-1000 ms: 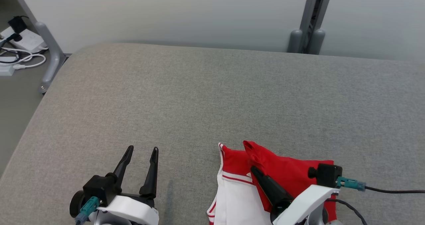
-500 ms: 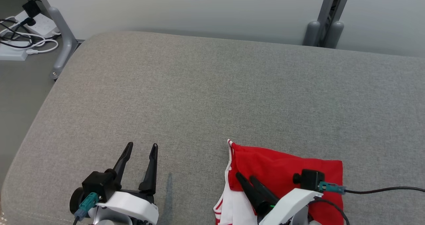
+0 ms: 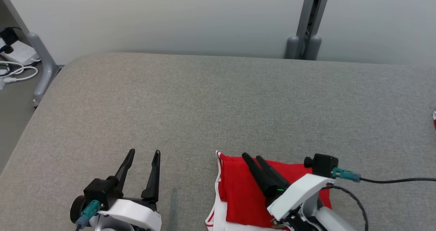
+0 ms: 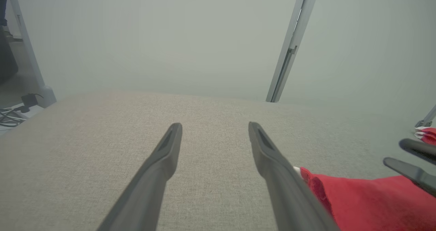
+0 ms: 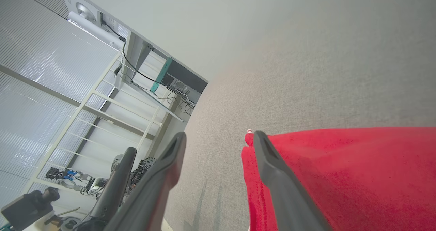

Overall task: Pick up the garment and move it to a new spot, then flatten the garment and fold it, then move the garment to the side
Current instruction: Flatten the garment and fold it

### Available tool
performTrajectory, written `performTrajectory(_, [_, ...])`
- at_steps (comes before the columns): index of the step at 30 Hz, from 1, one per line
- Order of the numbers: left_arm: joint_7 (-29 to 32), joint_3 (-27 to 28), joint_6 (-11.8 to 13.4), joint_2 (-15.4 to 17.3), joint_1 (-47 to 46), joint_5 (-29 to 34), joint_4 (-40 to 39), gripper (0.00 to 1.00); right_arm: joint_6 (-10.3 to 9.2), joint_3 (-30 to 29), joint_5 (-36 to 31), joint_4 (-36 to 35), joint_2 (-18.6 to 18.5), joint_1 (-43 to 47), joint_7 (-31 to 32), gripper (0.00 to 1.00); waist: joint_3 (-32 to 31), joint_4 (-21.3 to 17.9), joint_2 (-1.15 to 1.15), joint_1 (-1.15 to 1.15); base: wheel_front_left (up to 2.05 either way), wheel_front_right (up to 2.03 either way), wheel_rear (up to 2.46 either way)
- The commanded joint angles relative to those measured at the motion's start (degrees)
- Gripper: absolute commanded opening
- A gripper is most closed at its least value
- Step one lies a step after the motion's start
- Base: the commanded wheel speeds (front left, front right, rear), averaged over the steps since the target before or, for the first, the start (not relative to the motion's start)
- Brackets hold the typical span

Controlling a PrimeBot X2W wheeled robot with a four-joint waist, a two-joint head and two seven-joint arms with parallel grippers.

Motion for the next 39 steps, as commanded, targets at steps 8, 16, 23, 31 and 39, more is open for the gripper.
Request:
performTrajectory(8, [-0.2,0.6,0.6,0.2,1.0,0.8,-1.1,1.00,-0.01,-11.4,-16.5,-6.1,-9.3,-0.1,-1.4,1.00,-2.8,-3.8,0.00,0.00,0.00,0.00,0.00])
performTrajectory(16, [-0.2,1.6,1.0,0.1,1.7,0.9,-2.7,1.00,-0.02,-27.4,-35.8,-15.1,-12.3,5.9,-3.1,1.00,-3.1,-6.0,0.00,0.00,0.00,0.00,0.00])
performTrajectory(23, [-0.2,2.7,1.7,0.1,2.1,0.9,-4.6,1.00,-0.02,-35.9,-51.0,-20.6,-9.6,12.7,-5.6,1.00,-2.8,-7.0,0.00,0.00,0.00,0.00,0.00])
performTrajectory(31, [-0.2,3.8,2.3,0.1,3.5,3.7,-6.8,1.00,-0.02,-40.2,-59.3,-22.9,-4.9,17.2,-8.1,1.00,-2.3,-7.3,0.00,0.00,0.00,0.00,0.00])
performTrajectory(39, [-0.2,4.0,1.9,0.1,4.5,4.8,-7.7,1.00,-0.02,-41.2,-62.2,-22.9,-2.0,18.8,-9.0,1.00,-2.1,-7.0,0.00,0.00,0.00,0.00,0.00])
